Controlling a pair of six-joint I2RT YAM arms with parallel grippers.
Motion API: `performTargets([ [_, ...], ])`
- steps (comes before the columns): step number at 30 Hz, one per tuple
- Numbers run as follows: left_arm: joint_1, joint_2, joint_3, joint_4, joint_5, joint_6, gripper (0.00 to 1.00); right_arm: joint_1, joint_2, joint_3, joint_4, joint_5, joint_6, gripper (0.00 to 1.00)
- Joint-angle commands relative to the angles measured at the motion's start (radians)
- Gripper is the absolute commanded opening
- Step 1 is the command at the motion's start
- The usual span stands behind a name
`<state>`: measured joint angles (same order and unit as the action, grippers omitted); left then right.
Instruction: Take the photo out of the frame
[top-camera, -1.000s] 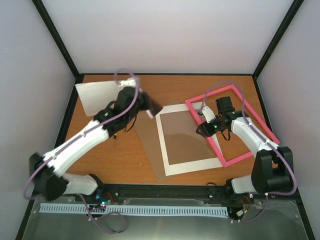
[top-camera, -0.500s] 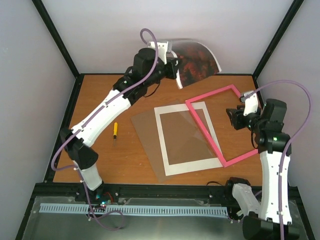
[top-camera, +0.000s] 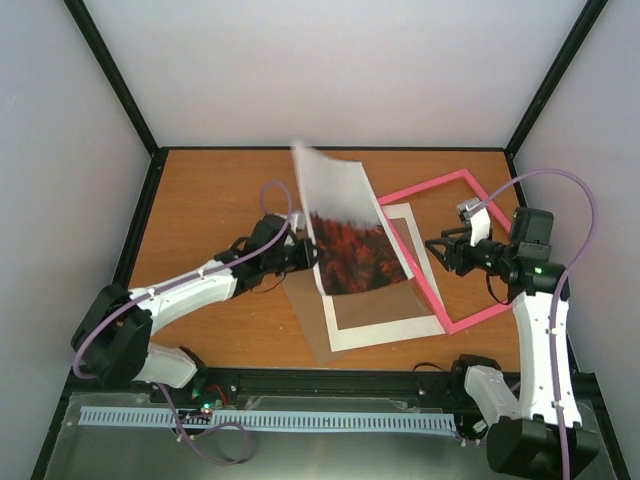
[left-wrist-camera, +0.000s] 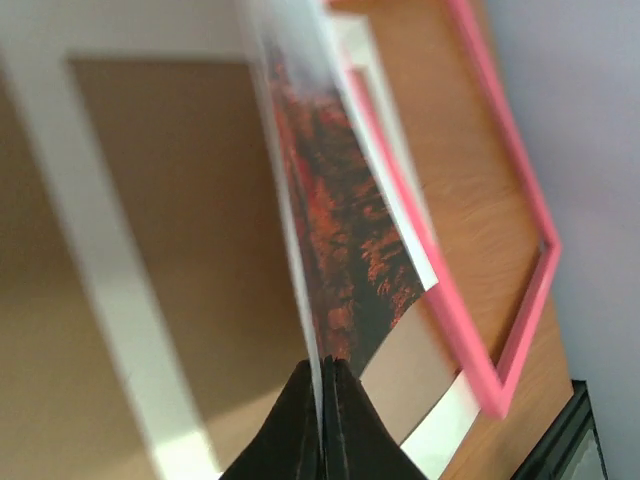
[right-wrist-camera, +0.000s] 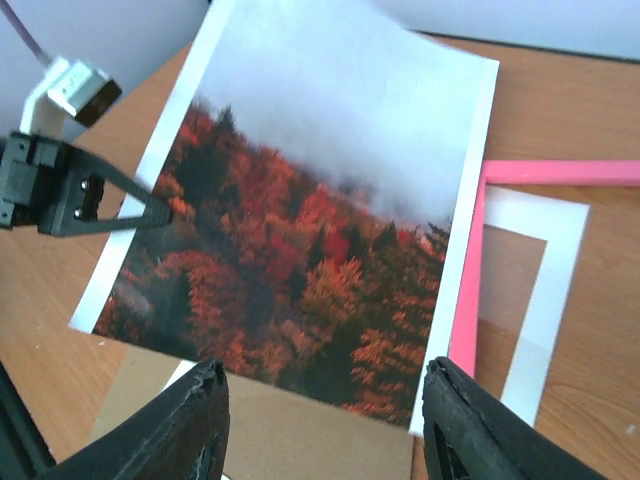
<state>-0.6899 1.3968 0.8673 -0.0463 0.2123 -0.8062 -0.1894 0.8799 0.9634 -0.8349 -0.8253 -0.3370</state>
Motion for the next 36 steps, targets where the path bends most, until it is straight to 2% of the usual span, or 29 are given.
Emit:
performTargets([
  [1, 0.025, -0.112, -0.144, 0.166, 0.061, -0.138, 0.01, -0.003, 0.040, -0.031, 0.022, -0.074, -0.044, 0.53],
  [5, 0.026, -0.162, -0.263, 0.173, 0.089, -0.142, 0.01, -0.004, 0.053, -0.094, 0.077, -0.095, -0.058, 0.53],
  [10, 0.026, -0.233, -0.389, 0.258, 0.141, -0.155, 0.01, -0.003, 0.056, -0.106, 0.086, -0.108, -0.070, 0.53],
  [20, 0.027, -0.362, -0.546, 0.288, 0.177, -0.205, 0.01, -0.004, 0.076, -0.121, 0.095, -0.112, -0.074, 0.54],
  [36, 0.026, -0.412, -0.656, 0.258, 0.244, -0.217, 0.01, -0.004, 0.098, -0.118, 0.099, -0.109, -0.069, 0.54],
])
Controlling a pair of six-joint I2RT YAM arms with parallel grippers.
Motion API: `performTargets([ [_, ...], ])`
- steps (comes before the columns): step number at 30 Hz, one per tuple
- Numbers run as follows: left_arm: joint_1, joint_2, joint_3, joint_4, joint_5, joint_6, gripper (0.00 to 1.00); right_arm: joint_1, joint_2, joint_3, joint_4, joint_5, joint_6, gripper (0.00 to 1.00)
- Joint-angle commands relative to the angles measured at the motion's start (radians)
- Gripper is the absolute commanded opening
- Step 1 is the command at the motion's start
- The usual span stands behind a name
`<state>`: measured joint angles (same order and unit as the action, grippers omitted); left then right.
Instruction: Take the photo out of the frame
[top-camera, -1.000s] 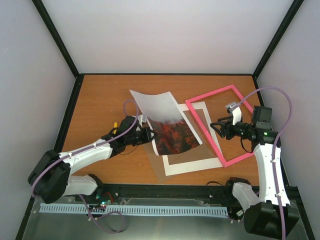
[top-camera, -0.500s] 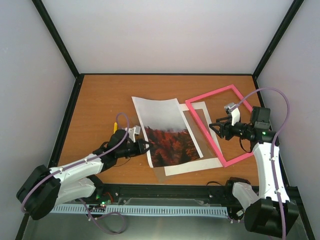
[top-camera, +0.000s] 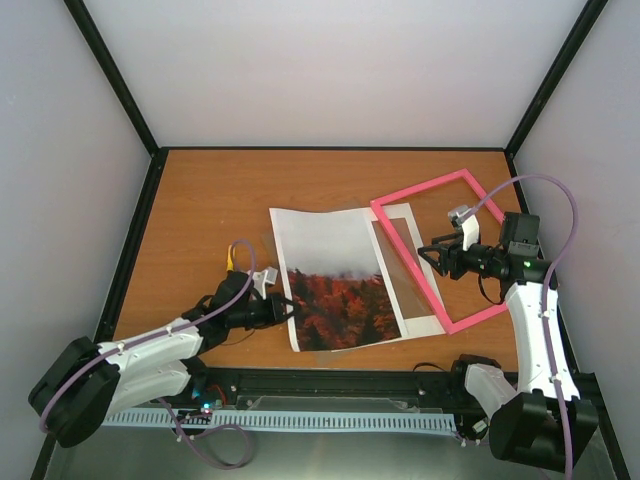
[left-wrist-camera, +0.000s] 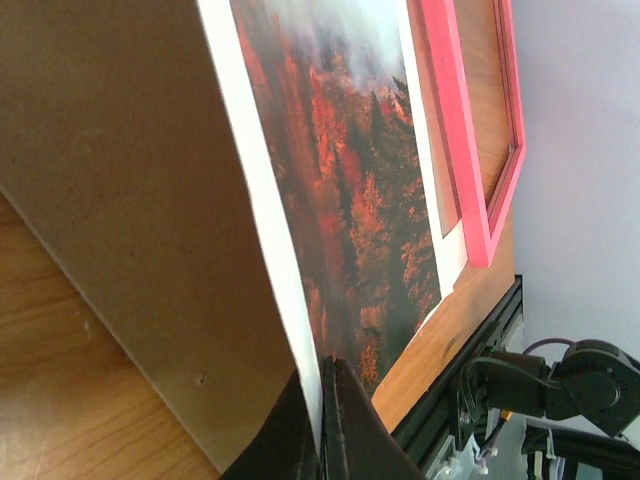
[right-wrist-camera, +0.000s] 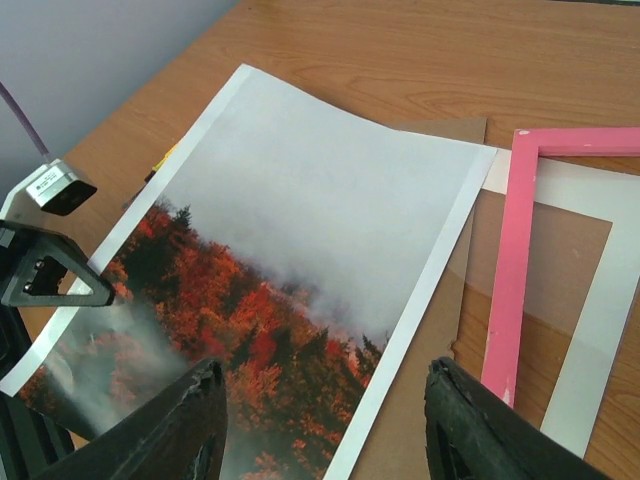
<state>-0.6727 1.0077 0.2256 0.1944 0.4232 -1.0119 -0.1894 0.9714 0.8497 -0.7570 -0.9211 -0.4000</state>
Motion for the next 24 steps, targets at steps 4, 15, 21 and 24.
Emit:
performTargets([
  [4, 0.009, -0.008, -0.020, 0.019, 0.053, -0.007, 0.01, -0.003, 0.015, -0.003, 0.019, -0.013, -0.007, 0.54],
  [15, 0.009, -0.030, 0.004, -0.106, 0.001, 0.004, 0.10, -0.004, 0.017, -0.003, 0.021, -0.012, -0.005, 0.54],
  [21, 0.009, -0.059, 0.050, -0.246, -0.055, 0.018, 0.34, -0.004, 0.017, -0.003, 0.021, -0.012, -0.005, 0.54],
  [24, 0.009, -0.084, 0.103, -0.365, -0.134, 0.047, 0.43, -0.002, 0.015, -0.003, 0.021, -0.013, -0.005, 0.54],
])
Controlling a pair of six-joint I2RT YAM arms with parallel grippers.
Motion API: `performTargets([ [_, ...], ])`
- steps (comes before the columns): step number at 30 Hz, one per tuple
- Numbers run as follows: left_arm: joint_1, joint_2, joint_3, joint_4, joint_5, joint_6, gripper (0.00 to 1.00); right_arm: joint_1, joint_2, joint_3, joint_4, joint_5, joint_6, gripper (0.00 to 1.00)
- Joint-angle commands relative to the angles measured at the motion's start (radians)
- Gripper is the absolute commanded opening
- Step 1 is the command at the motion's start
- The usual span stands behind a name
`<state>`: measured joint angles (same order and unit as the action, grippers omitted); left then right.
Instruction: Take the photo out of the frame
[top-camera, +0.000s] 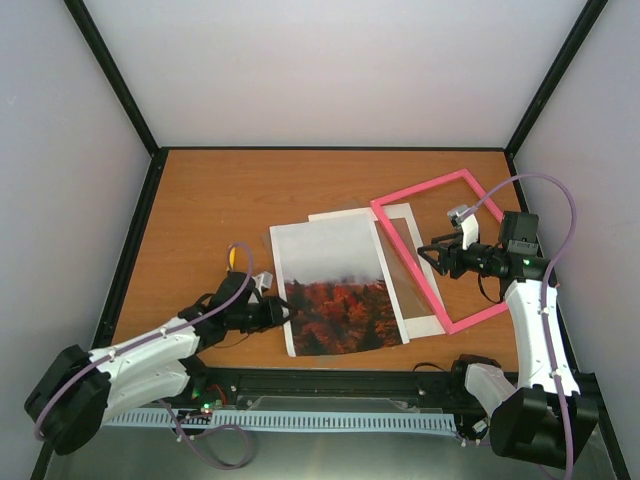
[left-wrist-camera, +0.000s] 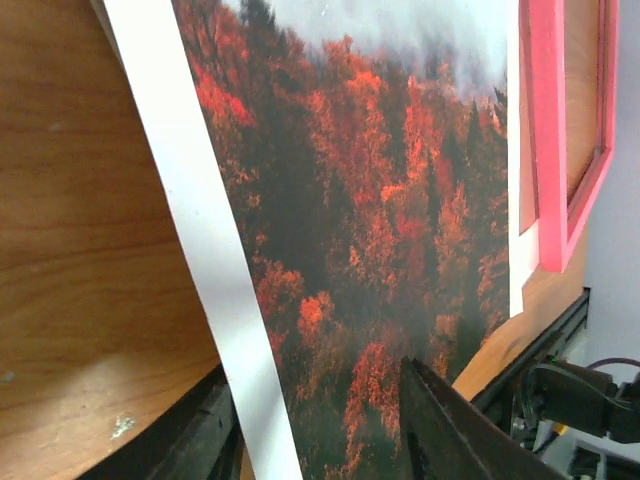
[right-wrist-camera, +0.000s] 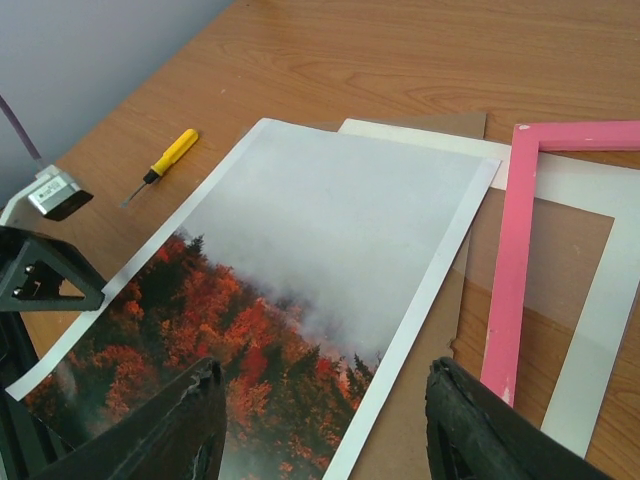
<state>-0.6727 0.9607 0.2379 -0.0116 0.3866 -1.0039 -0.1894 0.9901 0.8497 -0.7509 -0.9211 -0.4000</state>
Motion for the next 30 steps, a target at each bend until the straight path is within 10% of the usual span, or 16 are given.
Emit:
performTargets([
  [1, 0.009, -0.046, 0.113, -0.209, -0.135, 0.057, 0.45, -0.002, -0.003, -0.003, 0.014, -0.012, -0.006, 0.54],
  [14, 0.013, 0.119, 0.585, -0.586, -0.579, 0.404, 0.67, -0.004, -0.005, -0.003, 0.015, -0.003, -0.002, 0.55],
  [27, 0.037, 0.093, 0.699, -0.281, -0.890, 0.724, 0.99, -0.003, 0.047, 0.115, 0.047, 0.181, 0.054, 0.61],
  [30, 0.038, 0.098, 0.709, -0.230, -0.972, 0.730, 1.00, -0.003, 0.057, 0.172, 0.087, 0.288, 0.106, 0.76],
])
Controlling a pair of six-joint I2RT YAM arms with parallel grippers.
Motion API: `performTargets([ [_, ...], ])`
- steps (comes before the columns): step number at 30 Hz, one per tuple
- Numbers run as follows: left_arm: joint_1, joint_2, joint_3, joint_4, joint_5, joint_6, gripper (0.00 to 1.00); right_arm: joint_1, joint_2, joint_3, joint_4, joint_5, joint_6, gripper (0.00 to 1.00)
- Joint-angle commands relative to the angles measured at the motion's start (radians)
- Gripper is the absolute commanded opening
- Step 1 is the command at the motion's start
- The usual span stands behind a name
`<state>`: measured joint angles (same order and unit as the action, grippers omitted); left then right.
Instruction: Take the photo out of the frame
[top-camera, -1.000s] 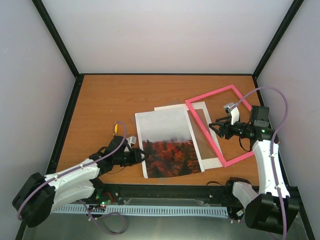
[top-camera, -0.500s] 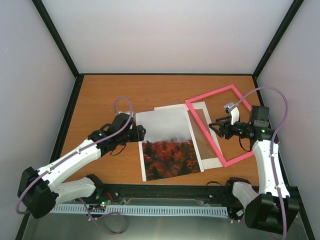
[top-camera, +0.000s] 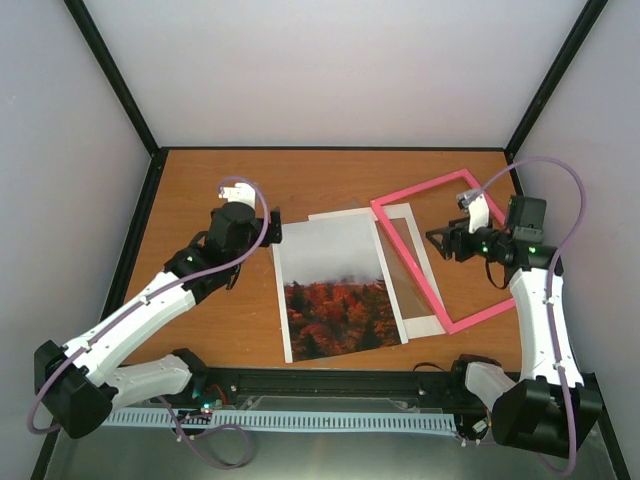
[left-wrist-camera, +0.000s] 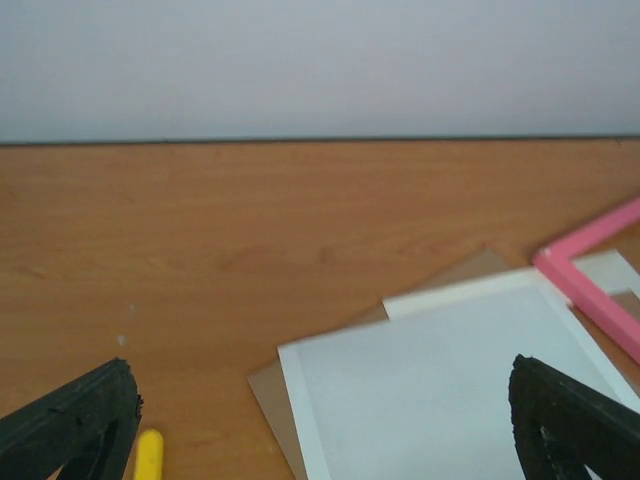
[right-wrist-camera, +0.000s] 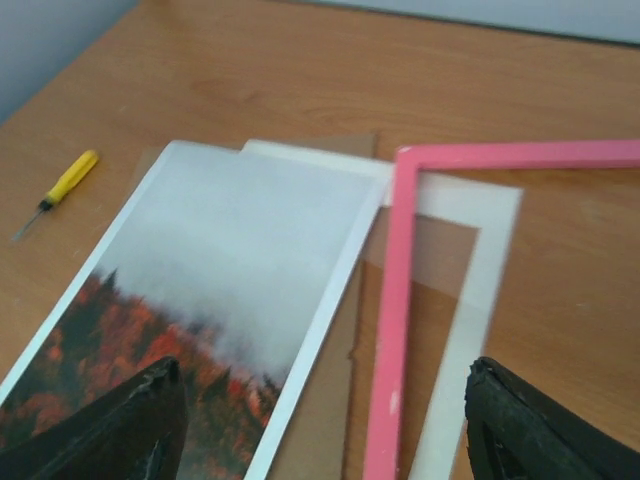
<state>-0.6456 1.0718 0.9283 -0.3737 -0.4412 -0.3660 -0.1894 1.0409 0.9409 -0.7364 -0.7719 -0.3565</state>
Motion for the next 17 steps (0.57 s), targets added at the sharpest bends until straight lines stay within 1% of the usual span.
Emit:
performTargets([
  [1, 0.011, 0.008, 0.049, 0.093, -0.178, 0.053, 1.00, -0.004, 0.004, 0.100, 0.083, 0.172, 0.076, 0.78],
  [2, 0.012, 0.037, 0.098, 0.038, -0.223, -0.005, 1.00, -0.003, 0.003, 0.121, 0.092, 0.204, 0.093, 0.84],
  [3, 0.011, 0.071, 0.150, -0.038, -0.261, -0.064, 1.00, -0.003, 0.000, 0.138, 0.102, 0.236, 0.106, 0.86],
  [4, 0.011, 0.109, 0.200, -0.109, -0.301, -0.117, 1.00, -0.003, -0.001, 0.157, 0.110, 0.273, 0.119, 0.93],
  [6, 0.011, 0.177, 0.295, -0.248, -0.370, -0.214, 1.00, -0.004, 0.000, 0.193, 0.130, 0.341, 0.146, 0.95],
  [8, 0.011, 0.219, 0.344, -0.309, -0.419, -0.246, 1.00, -0.004, 0.004, 0.226, 0.144, 0.394, 0.172, 0.96],
  [11, 0.011, 0.201, 0.341, -0.268, -0.414, -0.204, 1.00, -0.003, 0.010, 0.245, 0.165, 0.438, 0.215, 0.96],
  [17, 0.011, 0.089, 0.233, -0.061, -0.285, -0.091, 1.00, -0.003, 0.014, 0.177, 0.202, 0.422, 0.251, 0.96],
])
